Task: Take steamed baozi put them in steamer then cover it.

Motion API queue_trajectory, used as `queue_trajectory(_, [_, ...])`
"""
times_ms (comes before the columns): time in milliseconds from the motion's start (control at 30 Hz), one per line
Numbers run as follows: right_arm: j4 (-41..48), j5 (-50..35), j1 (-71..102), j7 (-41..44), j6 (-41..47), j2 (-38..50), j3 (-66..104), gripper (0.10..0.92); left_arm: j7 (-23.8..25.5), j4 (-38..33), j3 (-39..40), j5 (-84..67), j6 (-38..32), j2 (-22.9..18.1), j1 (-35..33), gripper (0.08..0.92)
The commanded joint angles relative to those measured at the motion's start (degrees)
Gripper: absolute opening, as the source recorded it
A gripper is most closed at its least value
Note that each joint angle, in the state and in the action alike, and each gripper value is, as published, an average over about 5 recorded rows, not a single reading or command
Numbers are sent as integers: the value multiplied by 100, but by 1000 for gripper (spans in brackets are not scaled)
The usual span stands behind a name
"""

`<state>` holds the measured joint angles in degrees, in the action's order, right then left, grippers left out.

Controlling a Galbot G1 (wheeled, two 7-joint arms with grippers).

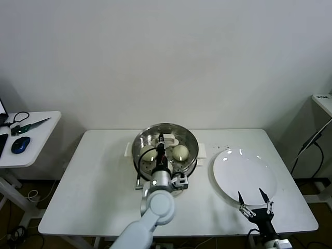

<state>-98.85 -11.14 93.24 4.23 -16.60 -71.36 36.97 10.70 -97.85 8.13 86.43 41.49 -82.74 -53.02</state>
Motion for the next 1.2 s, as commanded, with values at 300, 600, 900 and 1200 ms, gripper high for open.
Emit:
queue_trajectory(300, [-118, -267, -7, -329, 166, -1, -90, 823, -55, -263, 13, -525, -68, 108, -35, 160])
queue_trajectory(600, [-236, -532, 17, -440, 358, 207, -211, 823, 202, -1431, 123, -1403, 105, 651, -203, 407])
queue_trajectory(900, [-307, -642, -54, -650, 373, 348, -326, 823, -934, -2442, -541, -3826, -1013, 1029, -926, 667])
queue_trajectory(1200, [-291, -671, -149, -679, 182, 335, -429, 823, -1906, -2610, -3178, -7486, -3155, 1154, -2234, 821])
